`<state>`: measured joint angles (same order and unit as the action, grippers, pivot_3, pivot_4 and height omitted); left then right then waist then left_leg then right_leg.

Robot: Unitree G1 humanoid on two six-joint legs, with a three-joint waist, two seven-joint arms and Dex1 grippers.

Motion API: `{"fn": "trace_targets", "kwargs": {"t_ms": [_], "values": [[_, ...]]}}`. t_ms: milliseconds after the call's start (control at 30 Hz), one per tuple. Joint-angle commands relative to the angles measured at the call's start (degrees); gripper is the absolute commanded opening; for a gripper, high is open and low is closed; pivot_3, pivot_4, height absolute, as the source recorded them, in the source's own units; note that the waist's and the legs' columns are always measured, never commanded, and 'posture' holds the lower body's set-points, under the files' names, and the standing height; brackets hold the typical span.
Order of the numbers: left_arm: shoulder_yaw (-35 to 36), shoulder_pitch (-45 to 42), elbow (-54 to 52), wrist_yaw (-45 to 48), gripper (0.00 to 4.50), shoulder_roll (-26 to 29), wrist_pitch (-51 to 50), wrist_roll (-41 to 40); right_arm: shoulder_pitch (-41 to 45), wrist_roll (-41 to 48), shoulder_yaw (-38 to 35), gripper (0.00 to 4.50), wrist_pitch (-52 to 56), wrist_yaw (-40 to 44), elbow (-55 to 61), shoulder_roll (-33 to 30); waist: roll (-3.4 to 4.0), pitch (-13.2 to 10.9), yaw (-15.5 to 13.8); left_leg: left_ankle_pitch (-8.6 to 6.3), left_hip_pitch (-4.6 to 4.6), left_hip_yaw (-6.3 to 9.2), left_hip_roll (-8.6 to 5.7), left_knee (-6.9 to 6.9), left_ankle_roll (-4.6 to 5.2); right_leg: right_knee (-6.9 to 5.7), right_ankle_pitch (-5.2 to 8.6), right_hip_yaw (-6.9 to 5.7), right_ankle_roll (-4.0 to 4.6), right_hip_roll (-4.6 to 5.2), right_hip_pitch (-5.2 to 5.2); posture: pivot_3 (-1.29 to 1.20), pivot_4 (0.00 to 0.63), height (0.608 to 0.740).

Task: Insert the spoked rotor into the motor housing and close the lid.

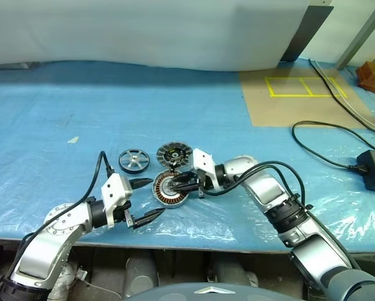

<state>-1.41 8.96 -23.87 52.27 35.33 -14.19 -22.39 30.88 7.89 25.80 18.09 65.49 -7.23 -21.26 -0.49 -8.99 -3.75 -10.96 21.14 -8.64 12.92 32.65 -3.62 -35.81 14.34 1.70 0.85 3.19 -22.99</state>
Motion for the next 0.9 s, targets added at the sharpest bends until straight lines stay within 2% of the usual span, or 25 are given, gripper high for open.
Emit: {"fn": "trace_targets", "kwargs": {"t_ms": [33,300,467,633,900], "values": [[0.25,-0.13,-0.95,0.04,4.50,0.21,0.75,-0.20,0.33,-0.35,0.43,0.65,-0.48,0.75,0.31,0.28,0.00,0.00,0.00,0.00,0.00,0.00,0.00,0.00,0.00,0.00,0.00,0.00,0.00,0.00,0.00,0.00,0.150,0.740],[0.40,-0.28,-0.40,-0.21,4.50,0.20,0.85,-0.15,-0.11,-1.26,0.54,0.65,-1.65,1.00,-0.26,0.21,0.00,0.00,0.01,0.00,0.00,0.00,0.00,0.00,0.00,0.00,0.00,0.00,0.01,0.00,0.00,0.00,0.150,0.740],[0.06,-0.68,-0.01,-0.23,4.50,0.00,0.93,0.02,-0.14,-1.53,0.86,2.27,-1.14,0.86,0.08,0.68,0.00,0.00,0.01,0.00,-0.01,0.00,0.01,0.00,0.00,-0.01,0.01,0.00,0.03,0.00,0.00,0.00,0.150,0.740],[0.39,-0.61,0.19,-0.12,4.50,0.08,0.94,-0.17,0.55,-0.16,-1.67,2.27,-1.27,0.84,1.64,-0.15,0.00,0.00,-0.02,0.00,0.00,0.00,0.00,0.02,0.00,0.00,0.02,0.00,0.04,0.00,0.01,0.00,0.150,0.740],[0.07,-1.09,1.03,0.09,4.50,-0.09,1.16,-0.10,0.65,5.97,-6.77,2.27,5.35,3.39,7.93,-3.95,0.00,0.00,-0.11,0.00,0.00,0.00,0.01,0.02,0.00,0.00,0.00,0.00,0.00,0.00,0.01,0.00,0.150,0.740]]}}
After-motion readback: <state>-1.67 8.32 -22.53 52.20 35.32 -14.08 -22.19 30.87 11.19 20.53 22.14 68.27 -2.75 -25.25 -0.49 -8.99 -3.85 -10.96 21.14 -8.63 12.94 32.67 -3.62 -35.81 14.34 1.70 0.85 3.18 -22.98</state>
